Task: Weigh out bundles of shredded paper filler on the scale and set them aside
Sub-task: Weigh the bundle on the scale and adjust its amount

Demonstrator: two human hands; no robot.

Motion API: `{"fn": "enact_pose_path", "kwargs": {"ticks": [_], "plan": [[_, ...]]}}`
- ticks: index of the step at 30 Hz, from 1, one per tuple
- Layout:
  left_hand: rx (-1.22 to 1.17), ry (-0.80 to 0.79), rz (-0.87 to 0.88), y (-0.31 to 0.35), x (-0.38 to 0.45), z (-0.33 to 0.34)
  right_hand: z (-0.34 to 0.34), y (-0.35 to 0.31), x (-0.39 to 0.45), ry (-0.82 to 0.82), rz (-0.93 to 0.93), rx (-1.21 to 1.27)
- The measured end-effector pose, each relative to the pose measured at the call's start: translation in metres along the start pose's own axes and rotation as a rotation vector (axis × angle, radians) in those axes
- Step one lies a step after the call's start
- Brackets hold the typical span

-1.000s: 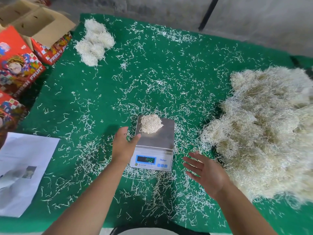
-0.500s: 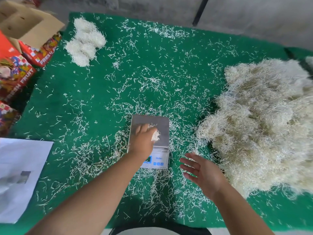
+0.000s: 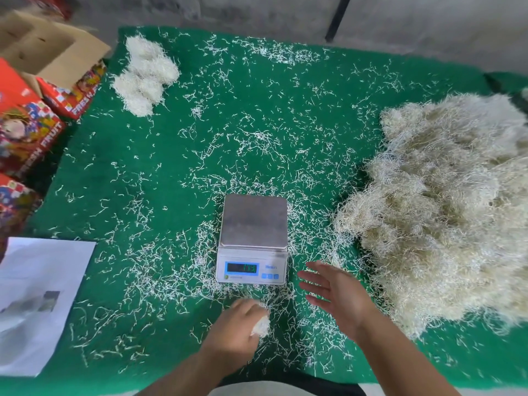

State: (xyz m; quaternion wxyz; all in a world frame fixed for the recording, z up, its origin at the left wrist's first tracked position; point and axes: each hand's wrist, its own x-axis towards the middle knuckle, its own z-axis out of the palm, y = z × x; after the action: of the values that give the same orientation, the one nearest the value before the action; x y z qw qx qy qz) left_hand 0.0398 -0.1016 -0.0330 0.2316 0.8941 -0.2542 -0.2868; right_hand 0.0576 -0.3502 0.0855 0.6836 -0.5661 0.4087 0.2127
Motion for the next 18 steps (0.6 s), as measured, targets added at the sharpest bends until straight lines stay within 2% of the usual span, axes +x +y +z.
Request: {"fn": "enact_pose_path", "kwargs": {"ticks": [2,5,9,11,13,15,18], "plan": [[-0.313,0.113,-0.14,0.017,-0.002,-0.023,0.007,0.001,-0.001,-0.022,-0.014,-0.094],[-1.103,0.189,-0.39,0.045,0.007,-0.071,0.021,0.003,-0.006,-0.094,-0.061,-0.243],[-1.635,0.088,-0.379,0.054,0.019,-0.105,0.036,0.009,-0.013,-0.212,-0.173,-0.409],[-1.721,0.037,-0.383,0.059,0.019,-0.114,0.042,0.011,-0.013,-0.196,-0.259,-0.451],[-1.669,0.012,-0.385,0.065,0.017,-0.117,0.045,0.009,-0.012,-0.161,-0.372,-0.475],[-1.592,0.037,-0.401,0.067,0.017,-0.113,0.043,0.009,-0.01,-0.107,-0.445,-0.494],[-1.477,0.106,-0.416,0.072,0.021,-0.103,0.037,0.012,-0.009,-0.037,-0.444,-0.588]]}}
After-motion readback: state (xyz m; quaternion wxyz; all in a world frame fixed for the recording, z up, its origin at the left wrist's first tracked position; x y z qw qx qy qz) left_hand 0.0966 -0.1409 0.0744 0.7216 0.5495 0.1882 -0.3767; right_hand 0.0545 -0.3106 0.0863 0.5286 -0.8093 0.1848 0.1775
